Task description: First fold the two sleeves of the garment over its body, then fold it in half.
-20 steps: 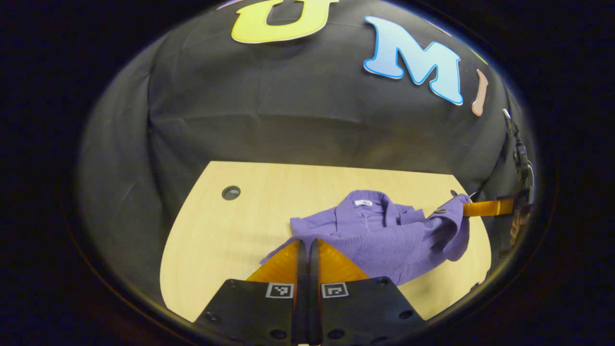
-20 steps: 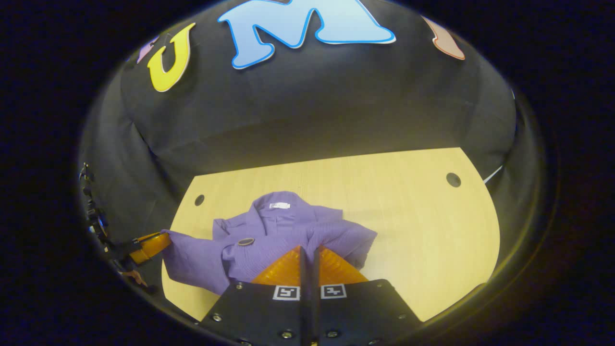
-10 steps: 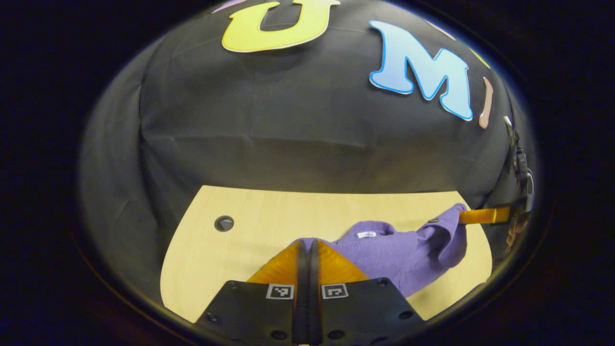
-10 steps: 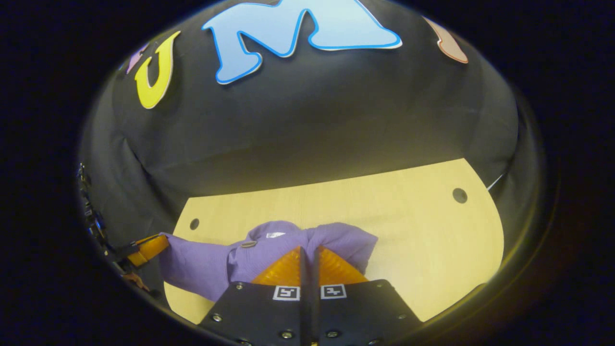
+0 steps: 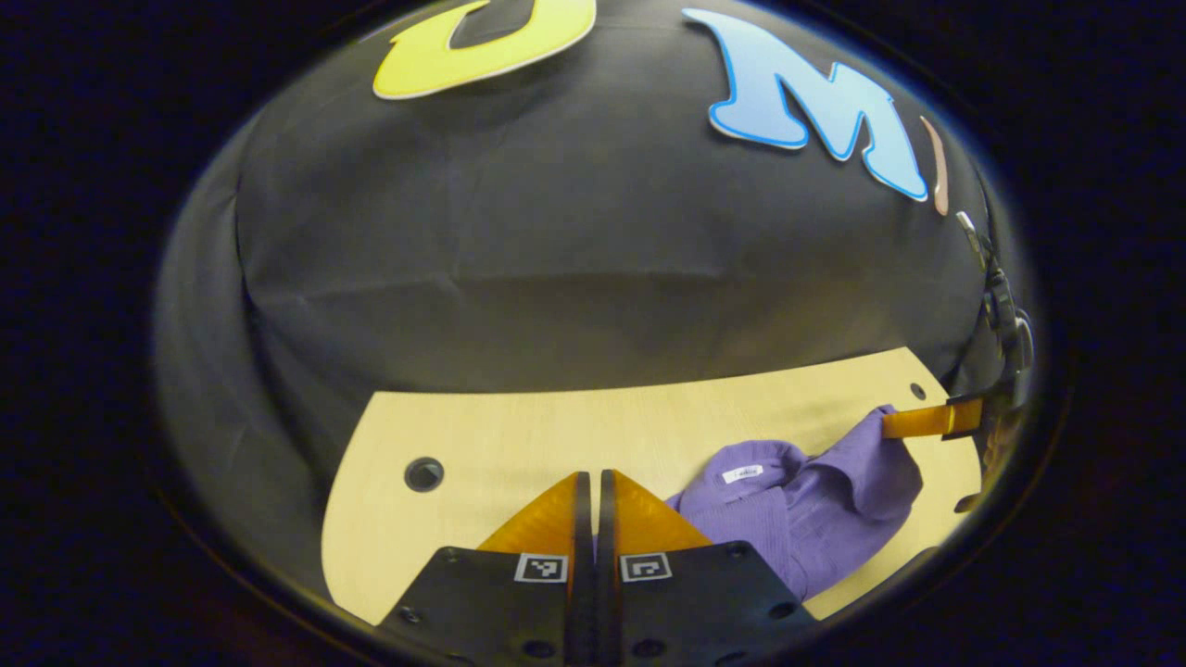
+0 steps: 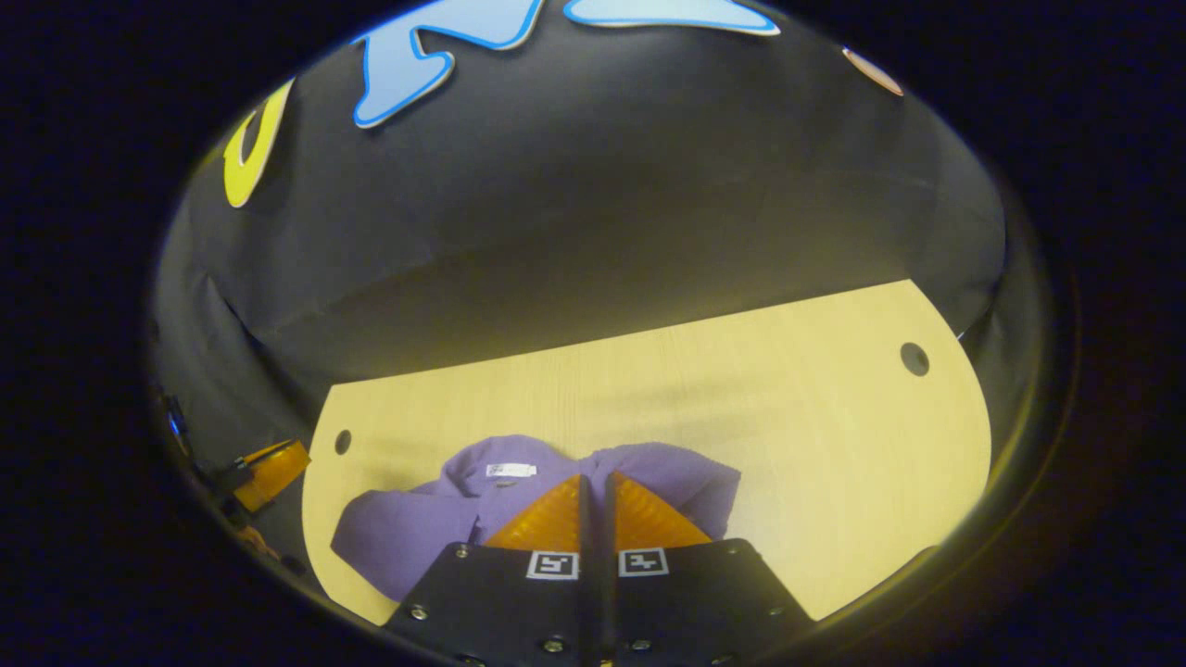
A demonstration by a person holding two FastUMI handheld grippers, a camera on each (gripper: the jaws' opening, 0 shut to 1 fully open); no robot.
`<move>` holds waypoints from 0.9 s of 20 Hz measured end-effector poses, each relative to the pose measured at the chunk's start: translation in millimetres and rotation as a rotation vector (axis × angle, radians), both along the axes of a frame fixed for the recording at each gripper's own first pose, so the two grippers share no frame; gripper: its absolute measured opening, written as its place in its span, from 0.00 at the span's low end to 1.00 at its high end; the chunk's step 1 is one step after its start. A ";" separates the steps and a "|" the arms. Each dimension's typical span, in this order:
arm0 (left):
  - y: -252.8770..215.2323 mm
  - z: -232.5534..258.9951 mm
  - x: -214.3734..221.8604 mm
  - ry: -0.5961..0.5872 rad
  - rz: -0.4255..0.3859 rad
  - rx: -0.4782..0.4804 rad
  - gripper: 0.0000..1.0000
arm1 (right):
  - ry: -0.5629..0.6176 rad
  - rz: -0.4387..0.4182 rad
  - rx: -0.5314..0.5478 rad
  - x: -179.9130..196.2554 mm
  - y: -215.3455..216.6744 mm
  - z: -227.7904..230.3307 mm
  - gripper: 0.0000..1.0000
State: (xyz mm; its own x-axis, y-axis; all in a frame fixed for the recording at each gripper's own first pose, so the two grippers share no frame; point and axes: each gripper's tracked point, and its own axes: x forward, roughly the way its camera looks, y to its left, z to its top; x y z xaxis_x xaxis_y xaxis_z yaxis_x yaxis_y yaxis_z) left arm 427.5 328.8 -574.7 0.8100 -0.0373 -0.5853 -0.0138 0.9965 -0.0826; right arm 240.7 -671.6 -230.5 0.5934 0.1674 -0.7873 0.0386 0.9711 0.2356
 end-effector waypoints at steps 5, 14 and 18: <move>4.6 -35.5 0.9 0.045 0.032 -0.038 0.06 | 0.035 -0.038 -0.002 7.0 -10.5 -21.1 0.03; -2.5 -31.2 3.7 0.044 0.029 -0.050 0.06 | 0.012 -0.068 0.006 13.1 -12.4 -15.6 0.42; -5.1 -22.6 1.4 0.030 0.032 -0.058 0.06 | -0.045 -0.075 -0.027 14.2 -17.9 1.5 0.57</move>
